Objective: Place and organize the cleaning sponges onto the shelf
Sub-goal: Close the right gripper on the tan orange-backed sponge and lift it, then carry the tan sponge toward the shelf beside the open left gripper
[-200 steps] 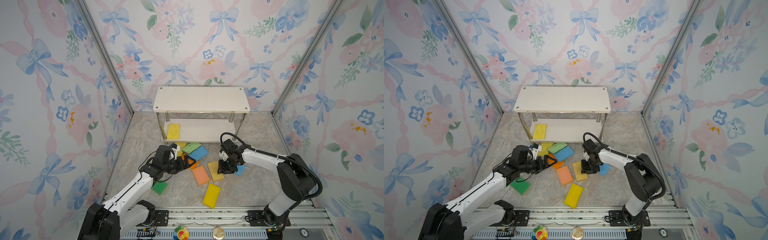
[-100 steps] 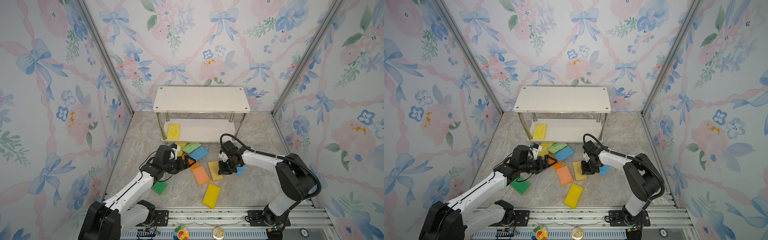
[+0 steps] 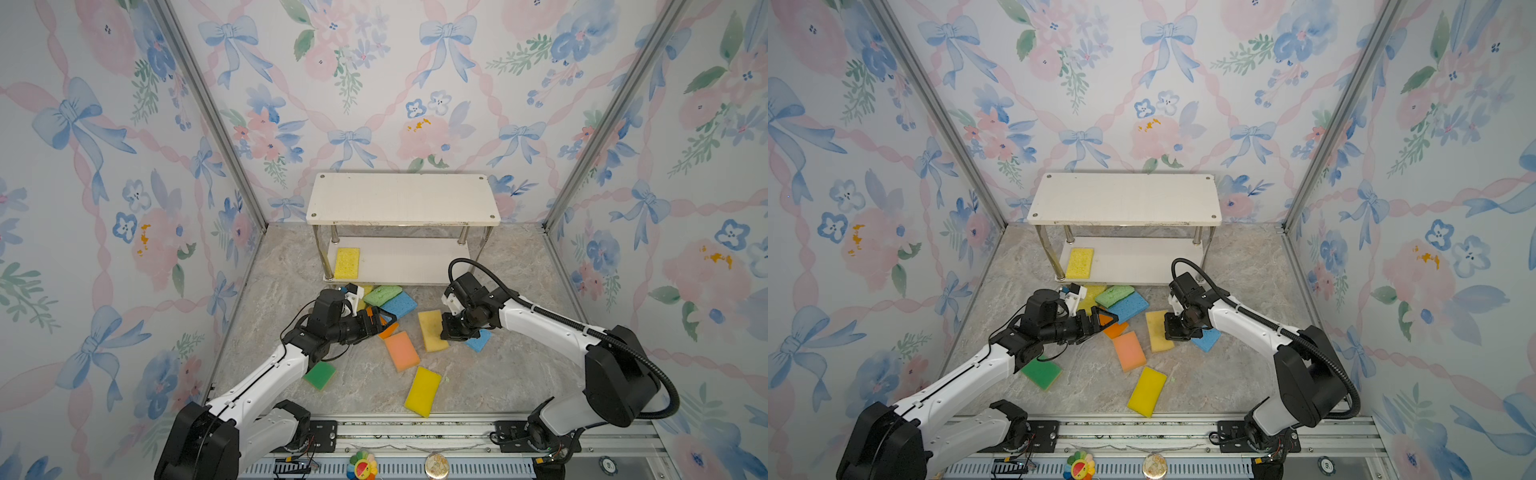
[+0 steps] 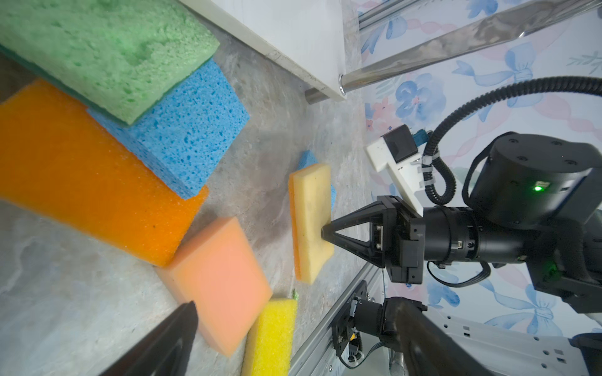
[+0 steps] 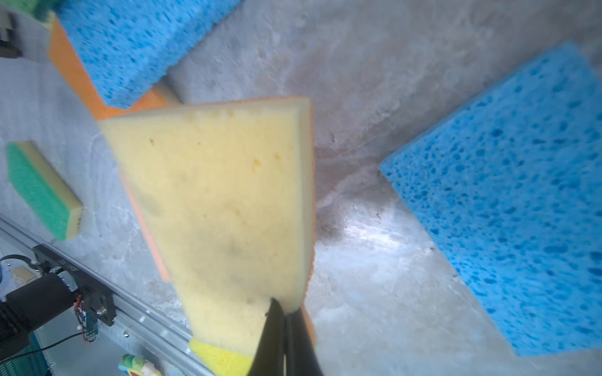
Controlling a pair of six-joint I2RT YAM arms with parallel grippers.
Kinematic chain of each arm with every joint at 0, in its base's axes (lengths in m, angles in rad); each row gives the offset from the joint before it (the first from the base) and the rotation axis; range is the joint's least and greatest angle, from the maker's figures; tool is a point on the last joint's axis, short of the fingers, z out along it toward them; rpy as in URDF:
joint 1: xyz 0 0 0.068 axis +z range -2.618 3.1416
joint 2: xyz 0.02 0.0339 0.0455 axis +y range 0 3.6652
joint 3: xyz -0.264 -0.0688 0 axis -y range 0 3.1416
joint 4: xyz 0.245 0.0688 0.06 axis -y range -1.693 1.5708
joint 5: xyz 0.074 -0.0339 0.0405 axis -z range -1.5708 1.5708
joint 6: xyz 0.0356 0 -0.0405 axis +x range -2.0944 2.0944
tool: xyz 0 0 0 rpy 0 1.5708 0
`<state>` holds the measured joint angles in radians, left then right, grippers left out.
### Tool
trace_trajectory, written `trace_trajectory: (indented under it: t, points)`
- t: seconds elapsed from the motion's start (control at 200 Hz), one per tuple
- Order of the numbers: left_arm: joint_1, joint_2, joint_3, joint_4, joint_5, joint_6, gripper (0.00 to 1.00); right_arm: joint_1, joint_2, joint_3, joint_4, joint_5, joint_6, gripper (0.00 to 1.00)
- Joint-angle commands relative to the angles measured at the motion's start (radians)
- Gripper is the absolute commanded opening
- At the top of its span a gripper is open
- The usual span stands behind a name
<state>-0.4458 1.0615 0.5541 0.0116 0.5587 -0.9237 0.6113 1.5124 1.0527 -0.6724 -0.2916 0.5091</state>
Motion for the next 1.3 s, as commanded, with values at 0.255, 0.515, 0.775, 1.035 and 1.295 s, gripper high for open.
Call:
trace_trajectory:
  t: [0.255, 0.515, 0.775, 1.035, 1.295]
  points:
    - [-0.025, 0.033, -0.007, 0.338, 0.013, -0.142, 0.85, 0.096, -0.007, 0.259, -0.106, -0.108, 0.013, 0.03]
    - [-0.04, 0.052, 0.012, 0.34, -0.016, -0.142, 0.61, 0.152, 0.045, 0.332, -0.082, -0.164, 0.036, 0.03]
    - [-0.039, 0.074, 0.023, 0.349, -0.019, -0.13, 0.0, 0.167, 0.065, 0.352, -0.047, -0.17, 0.074, 0.14]
    - [0.01, 0.024, 0.005, 0.35, -0.034, -0.14, 0.0, 0.105, -0.035, 0.239, 0.082, -0.195, 0.221, 0.58]
    - [0.052, 0.011, 0.019, 0.35, -0.014, -0.15, 0.0, 0.116, -0.079, 0.13, 0.193, -0.256, 0.303, 0.59]
